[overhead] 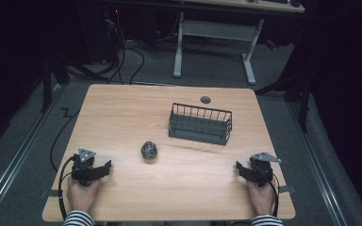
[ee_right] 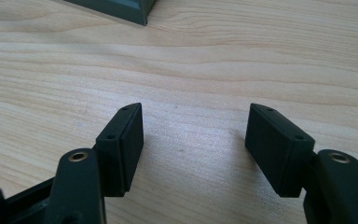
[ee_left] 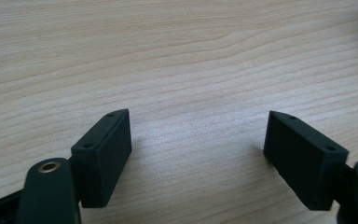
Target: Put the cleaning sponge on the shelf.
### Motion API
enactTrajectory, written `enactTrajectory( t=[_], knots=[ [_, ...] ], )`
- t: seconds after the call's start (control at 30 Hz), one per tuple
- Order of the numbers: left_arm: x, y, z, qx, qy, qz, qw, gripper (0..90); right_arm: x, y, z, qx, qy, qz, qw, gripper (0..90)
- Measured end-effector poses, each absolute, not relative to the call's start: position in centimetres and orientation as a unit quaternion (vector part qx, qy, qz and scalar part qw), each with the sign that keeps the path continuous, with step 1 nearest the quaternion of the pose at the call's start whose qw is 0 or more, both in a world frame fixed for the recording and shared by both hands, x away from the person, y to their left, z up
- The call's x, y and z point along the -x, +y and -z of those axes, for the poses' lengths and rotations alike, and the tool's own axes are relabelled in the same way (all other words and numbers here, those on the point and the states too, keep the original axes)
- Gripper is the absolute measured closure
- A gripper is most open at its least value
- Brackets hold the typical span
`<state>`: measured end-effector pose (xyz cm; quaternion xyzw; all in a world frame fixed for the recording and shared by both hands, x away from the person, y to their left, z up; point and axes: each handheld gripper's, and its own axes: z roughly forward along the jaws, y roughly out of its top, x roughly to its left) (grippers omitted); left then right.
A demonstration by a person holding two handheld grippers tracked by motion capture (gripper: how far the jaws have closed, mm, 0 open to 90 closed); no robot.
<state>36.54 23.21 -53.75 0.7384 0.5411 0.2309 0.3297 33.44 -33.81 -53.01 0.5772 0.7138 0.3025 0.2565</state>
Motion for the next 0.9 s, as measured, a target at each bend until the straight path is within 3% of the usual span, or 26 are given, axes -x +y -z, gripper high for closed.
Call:
enactTrajectory(
  t=[0.33,0.57,0.73,0.9],
  knots=[
    [-36.6,23.2,53.8,-0.738,0.542,-0.23,0.331,22.7,-33.5,-33.8,53.0,-0.573,0.717,-0.304,0.254,37.2],
    [-36.5,23.3,53.8,-0.737,0.542,-0.227,0.333,22.8,-33.8,-33.8,52.9,-0.574,0.717,-0.302,0.254,41.7],
    [-36.6,23.1,53.8,-0.74,0.539,-0.231,0.329,22.8,-34.0,-34.0,52.8,-0.58,0.713,-0.298,0.257,50.4],
    [-36.6,23.1,53.8,-0.741,0.537,-0.23,0.33,22.4,-34.2,-34.7,50.9,-0.586,0.693,-0.33,0.261,52.5]
  ],
)
